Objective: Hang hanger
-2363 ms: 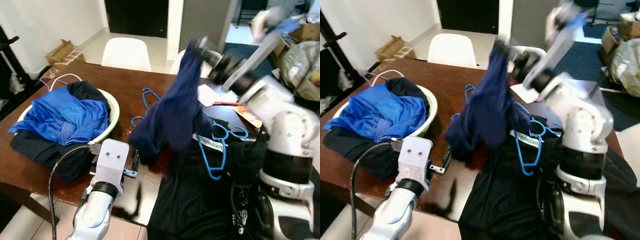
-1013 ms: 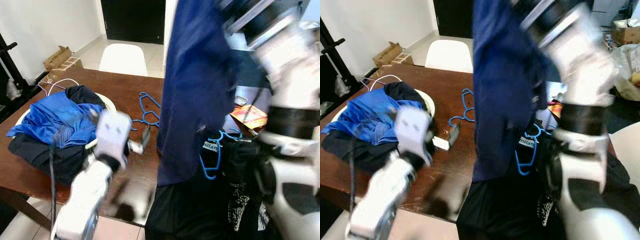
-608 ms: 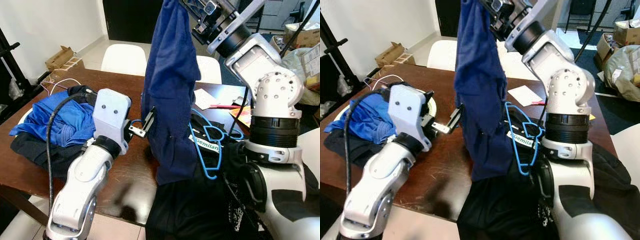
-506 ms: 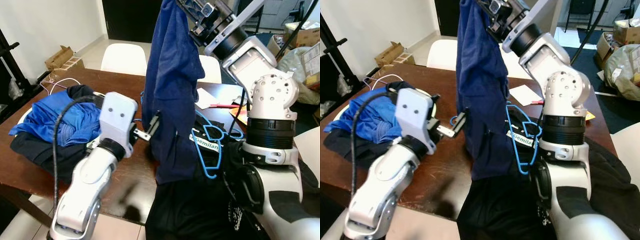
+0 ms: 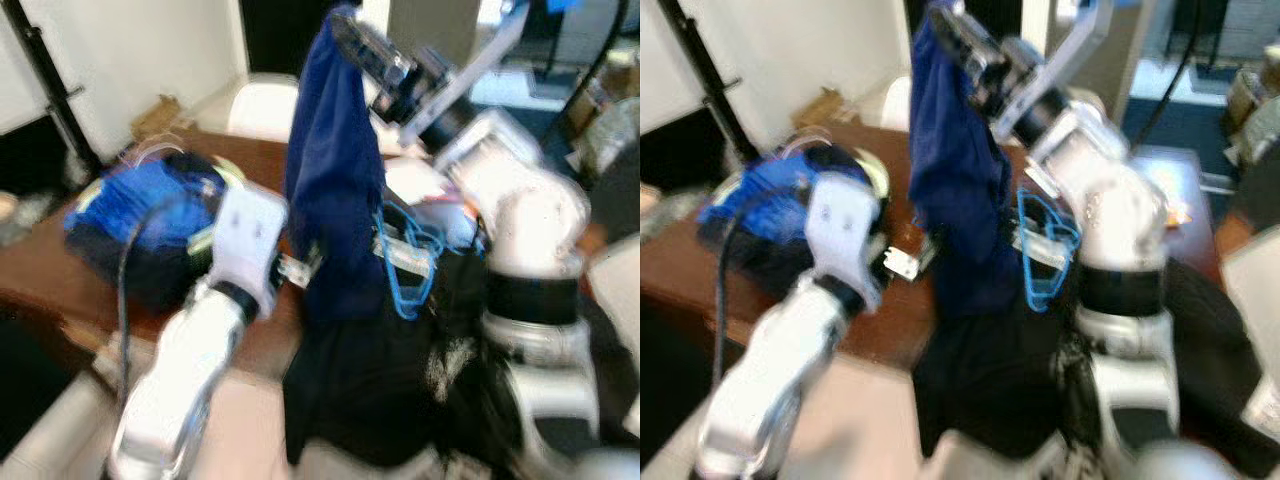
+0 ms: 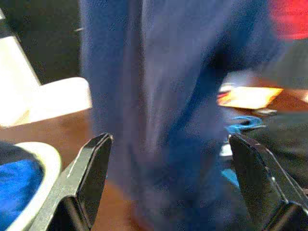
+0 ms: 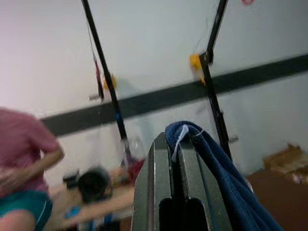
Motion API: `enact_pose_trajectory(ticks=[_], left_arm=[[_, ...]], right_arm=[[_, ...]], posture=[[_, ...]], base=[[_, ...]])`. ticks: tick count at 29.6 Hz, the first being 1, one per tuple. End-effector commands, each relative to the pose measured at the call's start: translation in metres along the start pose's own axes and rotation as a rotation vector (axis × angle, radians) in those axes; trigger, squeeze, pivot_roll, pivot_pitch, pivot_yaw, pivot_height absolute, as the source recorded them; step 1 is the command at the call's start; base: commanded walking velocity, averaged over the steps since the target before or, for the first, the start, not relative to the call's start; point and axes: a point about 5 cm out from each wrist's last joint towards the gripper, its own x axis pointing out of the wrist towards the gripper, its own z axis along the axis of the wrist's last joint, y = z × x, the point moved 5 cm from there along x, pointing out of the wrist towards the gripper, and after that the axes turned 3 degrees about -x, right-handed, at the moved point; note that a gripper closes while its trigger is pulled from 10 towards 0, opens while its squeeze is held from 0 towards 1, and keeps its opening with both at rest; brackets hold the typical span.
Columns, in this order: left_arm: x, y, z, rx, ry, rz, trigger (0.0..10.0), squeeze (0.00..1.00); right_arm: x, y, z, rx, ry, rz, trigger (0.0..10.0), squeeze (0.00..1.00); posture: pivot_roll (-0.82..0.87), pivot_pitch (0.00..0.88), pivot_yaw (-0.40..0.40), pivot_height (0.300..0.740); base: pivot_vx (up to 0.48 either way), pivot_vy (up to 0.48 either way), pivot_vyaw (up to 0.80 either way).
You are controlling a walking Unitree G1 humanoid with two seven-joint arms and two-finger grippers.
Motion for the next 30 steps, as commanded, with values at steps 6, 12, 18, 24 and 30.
enact_pose_trajectory(ticks=[6, 12, 18, 24, 30], left_arm=[[0.000, -0.005, -0.006, -0.001, 0.024, -0.014, 10.0, 0.00], [0.001, -0.007, -0.007, -0.006, 0.024, -0.022, 10.0, 0.00], [0.002, -0.005, -0.005, -0.011, 0.018, -0.013, 10.0, 0.00], [0.003, 0.004, -0.003, -0.007, 0.005, 0.036, 10.0, 0.00], [0.004, 0.019, 0.001, -0.028, -0.008, 0.086, 10.0, 0.00]], right_arm=[[-0.007, 0.019, -0.011, 0.005, 0.030, 0.059, 0.0, 0.00], [-0.012, 0.027, -0.021, 0.013, 0.058, 0.090, 0.0, 0.00], [-0.016, 0.031, -0.032, 0.024, 0.085, 0.109, 0.0, 0.00], [-0.021, 0.036, -0.043, 0.018, 0.118, 0.133, 0.0, 0.00], [-0.032, 0.036, -0.044, 0.005, 0.133, 0.170, 0.0, 0.00]], posture=[[0.04, 0.012, 0.008, 0.740], [0.04, 0.018, 0.010, 0.740], [0.04, 0.024, 0.009, 0.740], [0.04, 0.027, 0.008, 0.740], [0.04, 0.034, 0.008, 0.740]], base=[[-0.480, 0.000, 0.00], [-0.480, 0.000, 0.00], [-0.466, 0.000, 0.00], [-0.100, 0.000, 0.00], [0.000, 0.000, 0.00]])
